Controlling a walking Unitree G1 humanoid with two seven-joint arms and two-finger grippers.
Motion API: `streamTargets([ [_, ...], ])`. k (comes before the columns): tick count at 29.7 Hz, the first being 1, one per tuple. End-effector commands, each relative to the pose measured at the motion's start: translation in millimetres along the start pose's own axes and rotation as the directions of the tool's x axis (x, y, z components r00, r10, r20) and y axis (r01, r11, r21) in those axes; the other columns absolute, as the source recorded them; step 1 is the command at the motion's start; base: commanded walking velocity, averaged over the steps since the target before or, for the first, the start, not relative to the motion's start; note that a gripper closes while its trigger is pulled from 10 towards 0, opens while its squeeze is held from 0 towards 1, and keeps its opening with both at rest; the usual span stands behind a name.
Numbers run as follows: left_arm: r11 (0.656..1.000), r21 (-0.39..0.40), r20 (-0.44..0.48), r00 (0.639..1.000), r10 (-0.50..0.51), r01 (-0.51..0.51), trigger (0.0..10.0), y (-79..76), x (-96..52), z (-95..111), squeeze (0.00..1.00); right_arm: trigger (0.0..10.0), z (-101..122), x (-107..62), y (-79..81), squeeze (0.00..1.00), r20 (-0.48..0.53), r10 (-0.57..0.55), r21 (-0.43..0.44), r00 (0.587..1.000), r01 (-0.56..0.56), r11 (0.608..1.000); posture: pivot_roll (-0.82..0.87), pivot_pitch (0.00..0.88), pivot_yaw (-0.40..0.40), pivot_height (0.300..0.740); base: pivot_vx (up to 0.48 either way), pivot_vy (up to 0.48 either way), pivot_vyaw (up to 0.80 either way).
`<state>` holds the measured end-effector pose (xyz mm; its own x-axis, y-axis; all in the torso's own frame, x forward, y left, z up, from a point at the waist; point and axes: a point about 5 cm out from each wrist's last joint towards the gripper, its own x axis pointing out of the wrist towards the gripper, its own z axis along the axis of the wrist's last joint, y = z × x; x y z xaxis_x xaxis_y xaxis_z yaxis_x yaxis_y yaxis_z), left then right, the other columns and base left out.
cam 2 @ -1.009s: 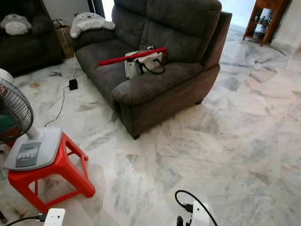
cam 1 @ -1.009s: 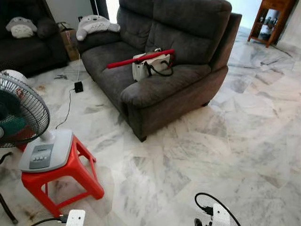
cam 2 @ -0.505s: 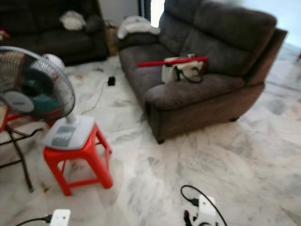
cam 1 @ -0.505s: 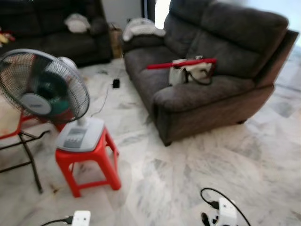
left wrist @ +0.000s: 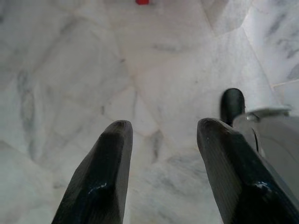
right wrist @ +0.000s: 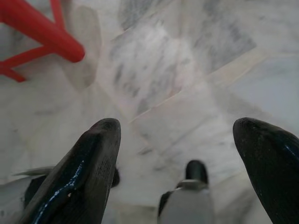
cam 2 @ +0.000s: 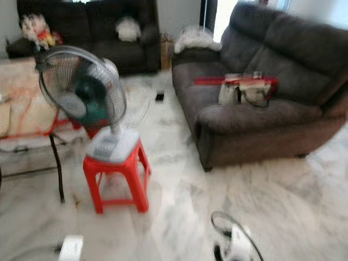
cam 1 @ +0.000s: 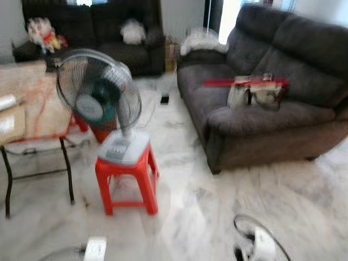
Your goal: Picking trash to rubbish bin
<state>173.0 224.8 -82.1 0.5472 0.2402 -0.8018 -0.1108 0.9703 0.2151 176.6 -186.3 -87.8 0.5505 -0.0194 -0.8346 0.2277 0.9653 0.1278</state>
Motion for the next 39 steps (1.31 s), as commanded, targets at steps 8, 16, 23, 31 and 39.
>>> streamTargets([
  [8,0.998,-0.023,-0.014,0.999,0.05,-0.05,10.0,22.4,-0.1,-3.0,0.0,10.0,-6.1,-0.3,2.3,0.0,-0.023,-0.007,0.014,1.0,0.007,1.0,0.01,0.0,0.075,0.74,0.0,0.0,0.0],
  [16,0.998,0.002,-0.048,0.997,0.056,-0.056,10.0,30.2,-1.7,-12.2,0.0,10.0,-10.0,0.0,11.3,0.0,-0.017,0.003,0.058,1.0,-0.002,0.998,0.0,0.0,0.114,0.74,0.0,0.187,0.0],
  [23,0.997,0.029,-0.049,0.996,0.078,-0.077,10.0,43.5,-2.2,-11.4,0.0,10.0,-12.9,0.0,16.0,0.0,-0.023,0.012,0.033,1.0,-0.011,0.999,0.0,0.0,0.147,0.74,0.0,0.296,0.0],
  [31,0.996,0.044,-0.041,0.995,0.086,-0.084,10.0,48.9,-1.2,-5.3,0.0,10.0,-11.8,0.1,16.5,0.0,-0.014,0.007,0.014,1.0,-0.007,1.0,-0.02,0.0,0.157,0.74,0.0,0.296,0.32],
  [39,0.996,0.055,-0.04,0.996,0.076,-0.073,10.0,44.6,-0.9,-4.9,0.0,10.0,-18.7,-1.4,12.8,0.0,-0.029,0.001,0.006,1.0,-0.001,1.0,-0.02,0.0,0.157,0.74,0.0,0.295,0.07],
])
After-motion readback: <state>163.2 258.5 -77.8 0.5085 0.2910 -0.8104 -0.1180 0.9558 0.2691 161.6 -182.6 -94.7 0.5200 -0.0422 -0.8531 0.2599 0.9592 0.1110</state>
